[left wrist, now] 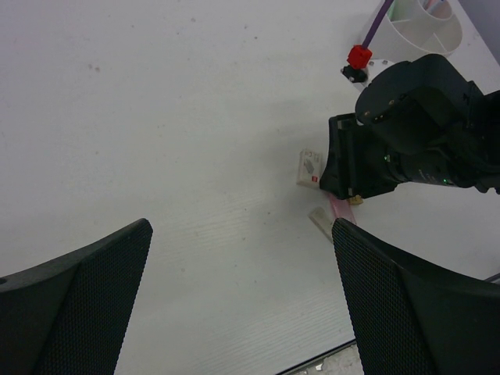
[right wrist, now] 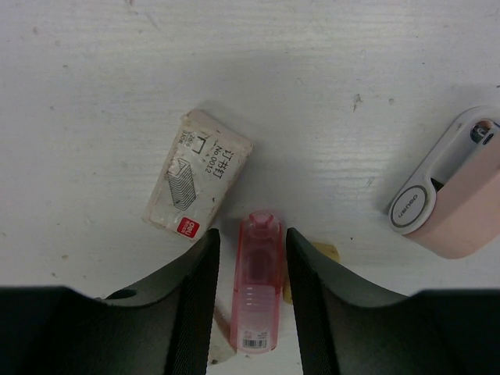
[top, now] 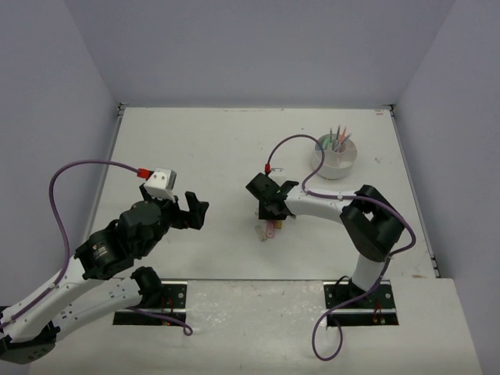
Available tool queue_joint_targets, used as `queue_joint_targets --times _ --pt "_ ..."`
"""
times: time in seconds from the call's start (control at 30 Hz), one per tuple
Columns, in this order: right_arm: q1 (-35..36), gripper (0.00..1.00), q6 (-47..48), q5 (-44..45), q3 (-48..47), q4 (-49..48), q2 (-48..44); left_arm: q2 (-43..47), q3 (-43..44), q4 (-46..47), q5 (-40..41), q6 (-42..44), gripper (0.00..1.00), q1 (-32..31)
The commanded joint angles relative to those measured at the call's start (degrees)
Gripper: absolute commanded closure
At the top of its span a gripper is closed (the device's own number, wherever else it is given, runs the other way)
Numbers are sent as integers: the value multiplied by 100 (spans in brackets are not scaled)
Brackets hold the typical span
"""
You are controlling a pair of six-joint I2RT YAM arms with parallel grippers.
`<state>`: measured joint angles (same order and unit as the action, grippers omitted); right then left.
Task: Sort the stationery into containers
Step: Pick up the stationery from the center of the board.
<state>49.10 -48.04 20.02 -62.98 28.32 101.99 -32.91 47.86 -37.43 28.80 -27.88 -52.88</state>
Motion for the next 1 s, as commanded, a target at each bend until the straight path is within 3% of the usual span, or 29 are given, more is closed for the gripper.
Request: queue_joint_targets --times 0.0,0.2,0.7,0.97 --pt "7 59 -218 166 -130 70 192 -18 -39 157 35 46 0 27" --pt "12 63 -252 175 -105 99 245 -23 -39 166 20 54 0 32" --pt "3 98 -240 372 -315 430 -254 -5 -39 166 4 63 0 32" --pt "-254 100 199 940 -1051 815 -716 3 -40 166 4 63 0 24"
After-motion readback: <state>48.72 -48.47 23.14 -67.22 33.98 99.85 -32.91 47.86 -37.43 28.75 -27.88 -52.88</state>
